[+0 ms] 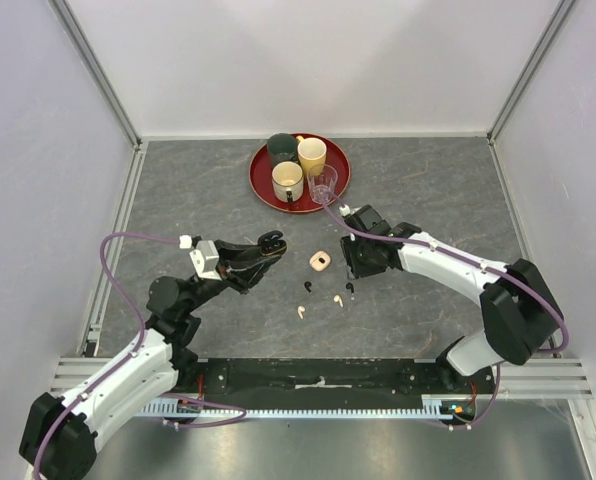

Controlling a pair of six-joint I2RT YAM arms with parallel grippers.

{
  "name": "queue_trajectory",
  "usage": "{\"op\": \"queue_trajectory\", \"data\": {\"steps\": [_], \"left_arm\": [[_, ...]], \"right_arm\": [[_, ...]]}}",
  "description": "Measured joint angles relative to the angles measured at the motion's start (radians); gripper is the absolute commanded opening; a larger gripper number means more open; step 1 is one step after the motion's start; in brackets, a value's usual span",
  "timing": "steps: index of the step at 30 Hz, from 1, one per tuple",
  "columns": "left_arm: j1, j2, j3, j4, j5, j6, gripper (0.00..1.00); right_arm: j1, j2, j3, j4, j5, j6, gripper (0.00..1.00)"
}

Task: Insert the wireless bluetooth earbuds into the charging case
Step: Pick up the earbud from the center of the board.

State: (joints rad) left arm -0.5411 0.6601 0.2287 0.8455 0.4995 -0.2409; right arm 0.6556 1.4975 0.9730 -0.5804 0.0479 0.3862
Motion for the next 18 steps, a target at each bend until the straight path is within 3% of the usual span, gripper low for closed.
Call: {"op": "queue_trajectory", "data": {"steps": [18], "left_arm": [[0.000, -0.019, 0.000, -0.017, 0.000, 0.000, 0.02]], "right_arm": [[0.056, 0.125, -0.013, 0.065, 0.042, 0.003, 0.44]]}}
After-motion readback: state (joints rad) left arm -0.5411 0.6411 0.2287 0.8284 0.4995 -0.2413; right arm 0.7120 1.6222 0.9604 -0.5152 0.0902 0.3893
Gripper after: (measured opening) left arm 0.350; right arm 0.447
